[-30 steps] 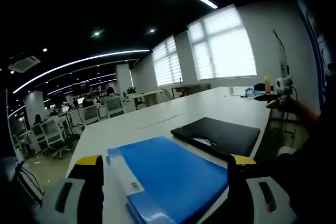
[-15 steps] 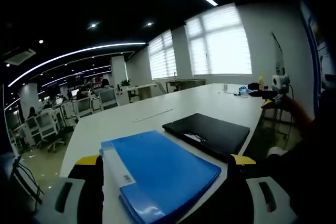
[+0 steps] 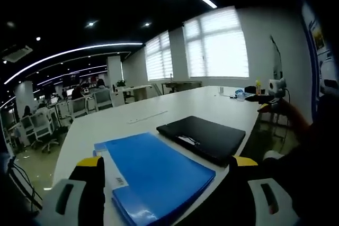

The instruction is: Organize the scattered folders on the table and sort them into different groups

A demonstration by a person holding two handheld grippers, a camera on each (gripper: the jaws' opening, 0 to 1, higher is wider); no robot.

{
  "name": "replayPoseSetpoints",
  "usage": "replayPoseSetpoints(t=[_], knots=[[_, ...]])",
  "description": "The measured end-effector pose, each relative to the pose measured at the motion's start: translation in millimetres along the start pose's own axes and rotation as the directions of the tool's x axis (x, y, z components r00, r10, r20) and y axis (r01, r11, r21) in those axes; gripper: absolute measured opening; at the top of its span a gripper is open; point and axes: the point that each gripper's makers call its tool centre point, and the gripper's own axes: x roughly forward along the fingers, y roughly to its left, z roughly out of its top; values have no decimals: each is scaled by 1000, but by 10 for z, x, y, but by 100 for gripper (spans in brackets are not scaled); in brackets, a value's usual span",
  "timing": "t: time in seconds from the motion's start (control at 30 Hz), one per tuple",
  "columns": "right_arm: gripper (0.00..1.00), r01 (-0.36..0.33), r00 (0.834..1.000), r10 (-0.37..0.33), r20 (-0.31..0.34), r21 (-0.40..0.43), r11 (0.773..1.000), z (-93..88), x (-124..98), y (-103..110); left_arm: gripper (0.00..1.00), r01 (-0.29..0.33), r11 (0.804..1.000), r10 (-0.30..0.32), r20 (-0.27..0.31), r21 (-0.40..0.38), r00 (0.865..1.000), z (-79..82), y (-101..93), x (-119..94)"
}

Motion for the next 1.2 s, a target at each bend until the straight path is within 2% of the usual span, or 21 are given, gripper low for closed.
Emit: replayPoseSetpoints(t=[0.23, 0.73, 1.2], knots=[[98, -38, 999, 38, -9, 19, 999, -30, 55, 98, 98, 15, 1000, -15, -3, -5, 1000, -15, -46, 29], [98, -23, 1000, 23, -6, 12, 1000, 1, 46, 77, 97, 7, 1000, -7, -17, 0, 1000, -56, -22, 21], [98, -23, 999, 23, -24, 6, 1000, -42, 57, 89, 97, 5, 1000, -4, -32, 21, 999, -81, -50, 32]])
